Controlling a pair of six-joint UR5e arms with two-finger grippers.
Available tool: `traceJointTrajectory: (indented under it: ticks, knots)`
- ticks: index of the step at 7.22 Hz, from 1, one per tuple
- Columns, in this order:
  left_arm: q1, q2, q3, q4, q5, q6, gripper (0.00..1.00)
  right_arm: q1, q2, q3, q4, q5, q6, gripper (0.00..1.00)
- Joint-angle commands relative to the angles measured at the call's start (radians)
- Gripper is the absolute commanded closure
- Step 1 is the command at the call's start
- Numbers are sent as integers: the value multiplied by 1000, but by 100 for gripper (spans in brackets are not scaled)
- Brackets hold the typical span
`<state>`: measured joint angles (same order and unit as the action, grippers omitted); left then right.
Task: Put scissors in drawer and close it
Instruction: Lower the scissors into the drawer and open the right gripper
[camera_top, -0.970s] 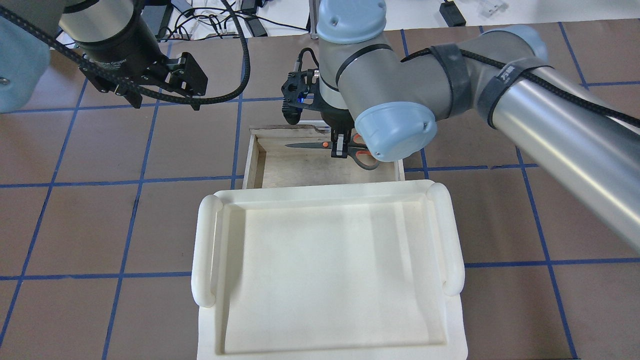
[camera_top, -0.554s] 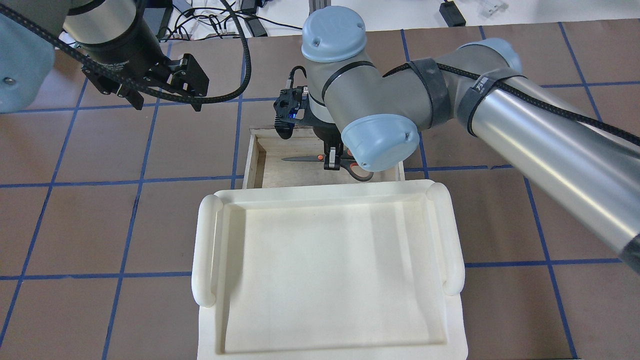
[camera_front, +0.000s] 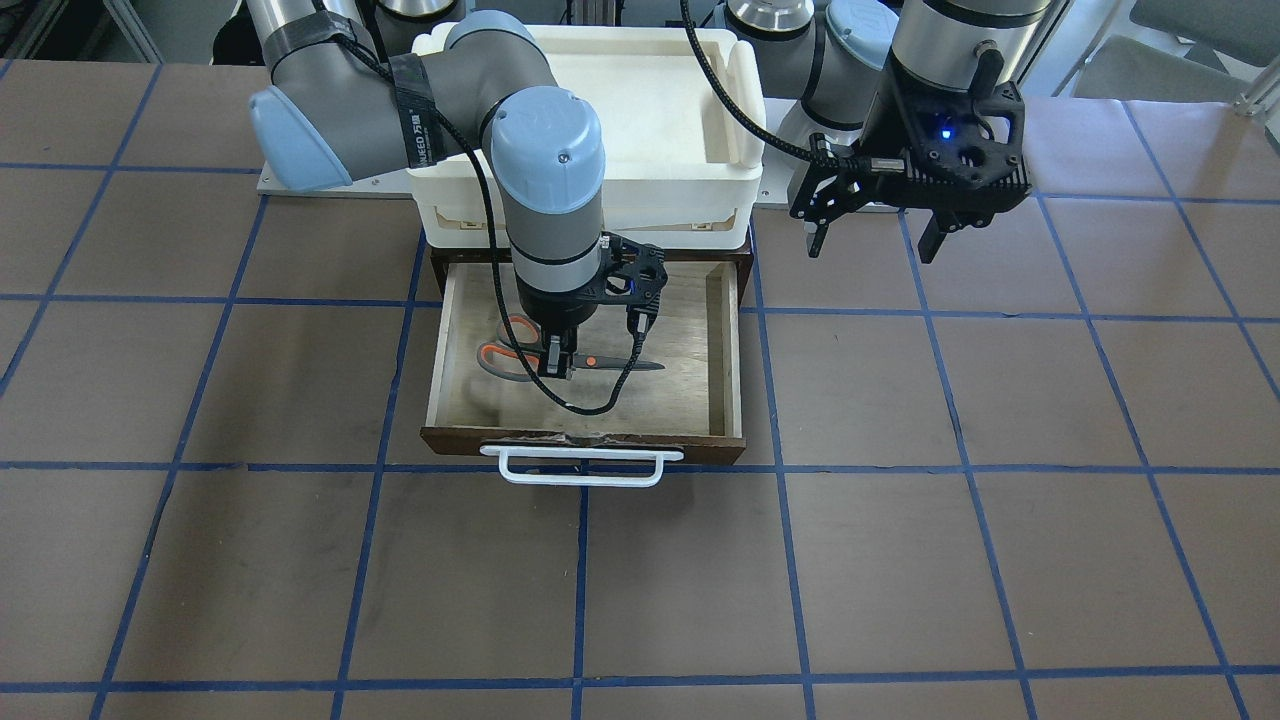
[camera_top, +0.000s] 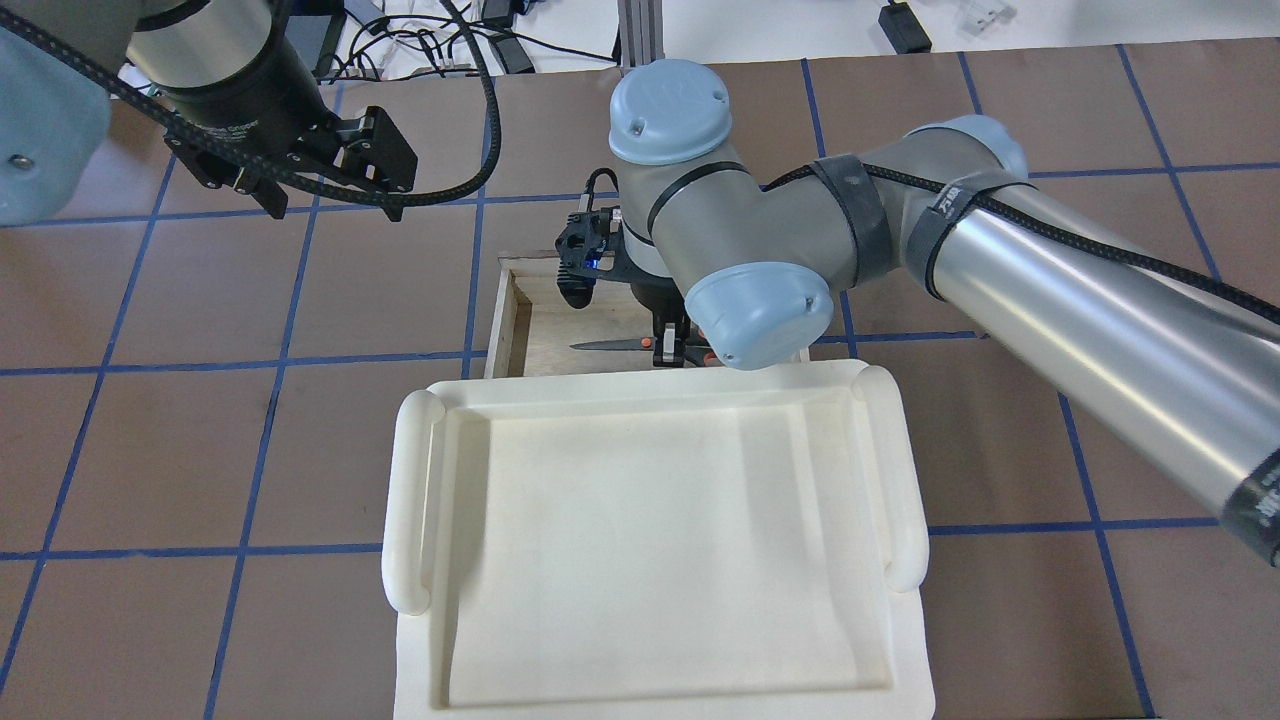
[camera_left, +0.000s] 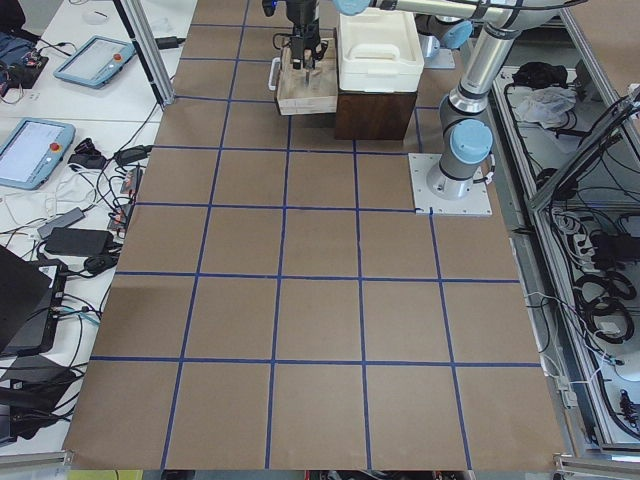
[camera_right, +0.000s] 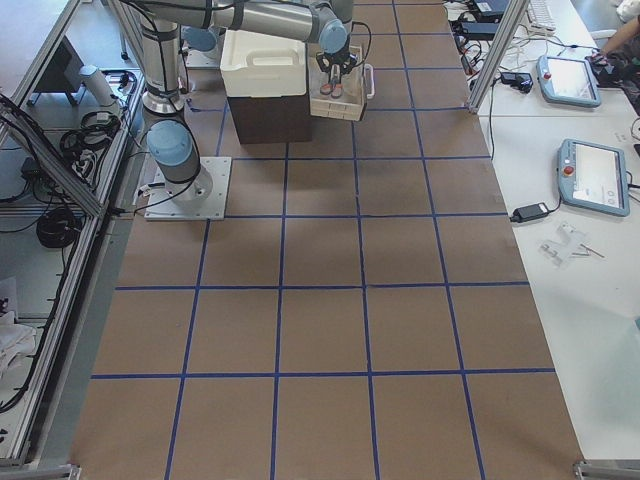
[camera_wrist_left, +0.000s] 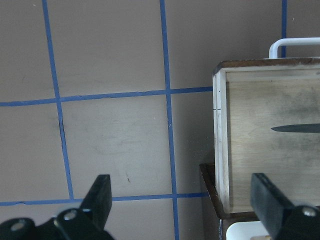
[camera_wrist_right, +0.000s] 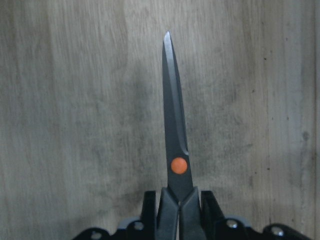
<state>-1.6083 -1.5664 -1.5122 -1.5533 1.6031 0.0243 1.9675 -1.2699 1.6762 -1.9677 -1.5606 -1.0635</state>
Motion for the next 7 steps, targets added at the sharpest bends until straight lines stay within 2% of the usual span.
traceJointTrajectory:
  ticks: [1, 7]
  knots:
    - [-4, -12, -5, 4, -6, -27, 0, 2, 21, 3, -48, 1, 5, 100]
    - [-5, -40, -11, 59, -11, -40, 0, 31, 24, 5, -48, 13, 56, 99]
